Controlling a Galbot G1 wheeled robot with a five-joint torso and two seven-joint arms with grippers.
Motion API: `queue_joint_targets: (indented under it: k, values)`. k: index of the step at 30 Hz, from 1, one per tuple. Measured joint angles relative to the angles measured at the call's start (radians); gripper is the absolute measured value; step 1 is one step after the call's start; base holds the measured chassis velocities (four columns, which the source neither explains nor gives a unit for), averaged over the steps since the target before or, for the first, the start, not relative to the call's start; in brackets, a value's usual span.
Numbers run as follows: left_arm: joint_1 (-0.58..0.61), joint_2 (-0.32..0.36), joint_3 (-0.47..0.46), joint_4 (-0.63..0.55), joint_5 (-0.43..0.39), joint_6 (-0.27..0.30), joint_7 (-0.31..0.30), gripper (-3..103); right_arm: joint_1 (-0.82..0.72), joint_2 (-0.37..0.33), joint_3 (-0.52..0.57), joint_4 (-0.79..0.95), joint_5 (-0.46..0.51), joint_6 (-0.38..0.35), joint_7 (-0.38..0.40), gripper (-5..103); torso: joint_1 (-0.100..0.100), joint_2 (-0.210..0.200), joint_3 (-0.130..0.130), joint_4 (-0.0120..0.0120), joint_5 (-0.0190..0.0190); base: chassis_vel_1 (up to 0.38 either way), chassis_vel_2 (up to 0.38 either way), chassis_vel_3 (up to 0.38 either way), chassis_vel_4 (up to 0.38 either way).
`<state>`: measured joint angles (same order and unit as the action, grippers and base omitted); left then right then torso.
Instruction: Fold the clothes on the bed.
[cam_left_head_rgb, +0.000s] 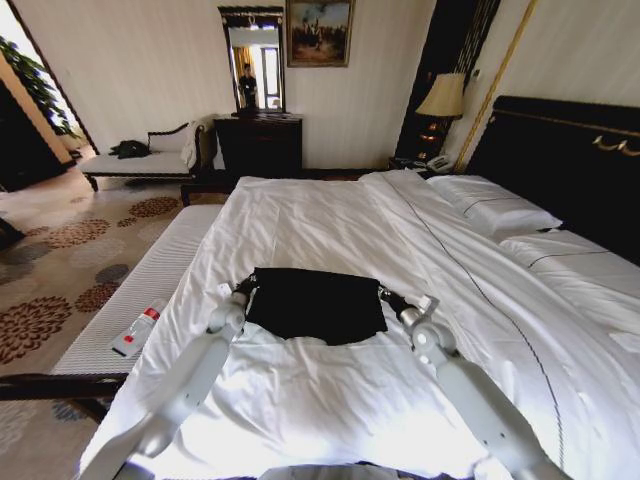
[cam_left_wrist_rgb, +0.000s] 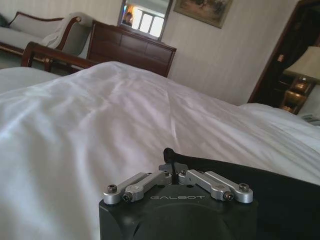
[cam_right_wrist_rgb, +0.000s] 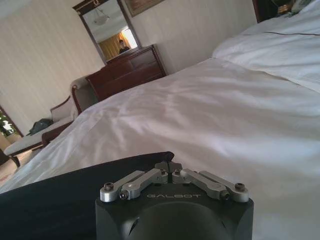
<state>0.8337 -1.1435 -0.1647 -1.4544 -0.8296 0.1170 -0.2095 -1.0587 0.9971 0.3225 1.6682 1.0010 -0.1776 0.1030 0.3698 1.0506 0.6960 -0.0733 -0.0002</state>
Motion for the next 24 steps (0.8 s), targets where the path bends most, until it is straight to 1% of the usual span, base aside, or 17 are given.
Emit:
queue_joint_targets:
  k: [2,3,7,12,14,16,21,24]
  values:
    - [0.053,0.015,-0.02,-0.042,0.009,-0.006,0.008,1,-0.038,0.002,0.01,0.038,-0.015,0.006,-0.002,0,0.0,0.0,0.0,0.0001,0.0,0.0,0.0,0.0,0.0]
    - [0.053,0.015,-0.02,-0.042,0.009,-0.006,0.008,1,-0.038,0.002,0.01,0.038,-0.015,0.006,-0.002,0,0.0,0.0,0.0,0.0001,0.0,0.0,0.0,0.0,0.0]
    - [0.139,0.037,-0.055,-0.103,0.028,-0.017,0.022,1,-0.118,0.01,0.015,0.094,-0.057,0.02,-0.012,0,0.0,0.0,0.0,0.0001,0.0001,0.0,0.0,0.0,0.0]
    - [0.192,0.052,-0.078,-0.14,0.042,-0.022,0.033,1,-0.174,0.028,0.012,0.118,-0.082,0.028,-0.017,0,0.0,0.0,0.0,-0.0002,0.0002,0.0,0.0,0.0,0.0]
    - [0.241,0.063,-0.114,-0.171,0.05,-0.025,0.036,1,-0.194,0.037,0.001,0.12,-0.094,0.032,-0.021,0,0.0,0.0,0.0,0.0,0.0001,0.0,0.0,0.0,0.0]
    - [0.272,0.07,-0.14,-0.191,0.056,-0.026,0.037,1,-0.206,0.038,-0.001,0.123,-0.094,0.034,-0.023,0,0.0,0.0,0.0,0.0004,0.0002,0.0,0.0,0.0,0.0]
    - [0.32,0.083,-0.177,-0.229,0.064,-0.029,0.039,1,-0.222,0.025,0.003,0.117,-0.079,0.04,-0.029,0,0.0,0.0,0.0,0.0,0.0002,0.0,0.0,0.0,0.0]
    - [0.325,0.089,-0.179,-0.241,0.066,-0.029,0.037,1,-0.223,0.02,0.017,0.115,-0.063,0.041,-0.028,0,0.0,0.0,0.0,0.0003,0.0003,0.0,0.0,0.0,0.0]
